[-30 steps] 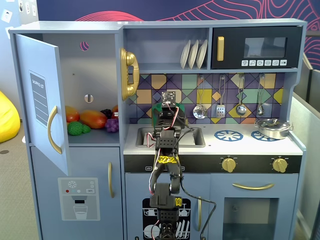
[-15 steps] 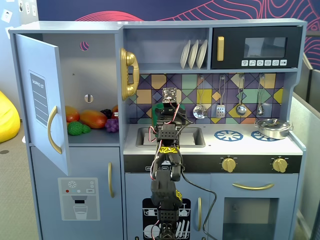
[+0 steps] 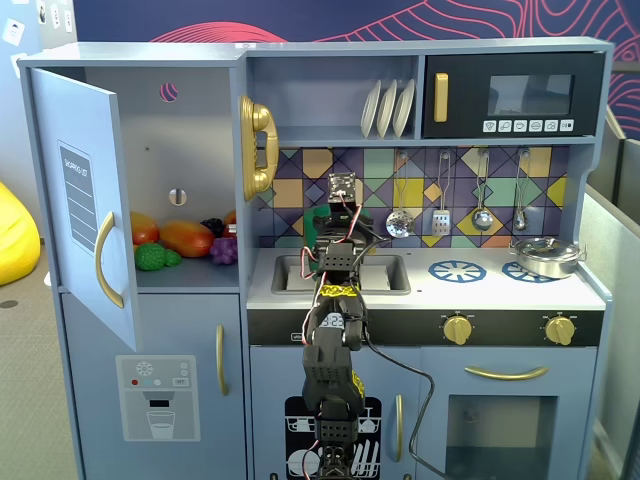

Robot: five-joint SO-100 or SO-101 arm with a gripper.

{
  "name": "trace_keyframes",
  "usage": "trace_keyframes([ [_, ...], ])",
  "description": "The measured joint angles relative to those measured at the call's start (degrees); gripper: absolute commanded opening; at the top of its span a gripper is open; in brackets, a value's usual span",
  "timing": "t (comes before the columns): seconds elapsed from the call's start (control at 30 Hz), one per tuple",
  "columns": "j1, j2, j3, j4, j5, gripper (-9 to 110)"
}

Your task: Take off the lid from the green recipient and place it on the counter

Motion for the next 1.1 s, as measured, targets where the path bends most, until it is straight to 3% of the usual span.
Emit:
trace_keyframes([
  [0.37,0.18,-0.70,0.00,0.00,0.00,27],
  [0.6,-0.88,-1.05,-0.53,1.93,-0.26,1],
  [1.1,-1.67,-2.81,-5.54,3.96,-0.97,0],
])
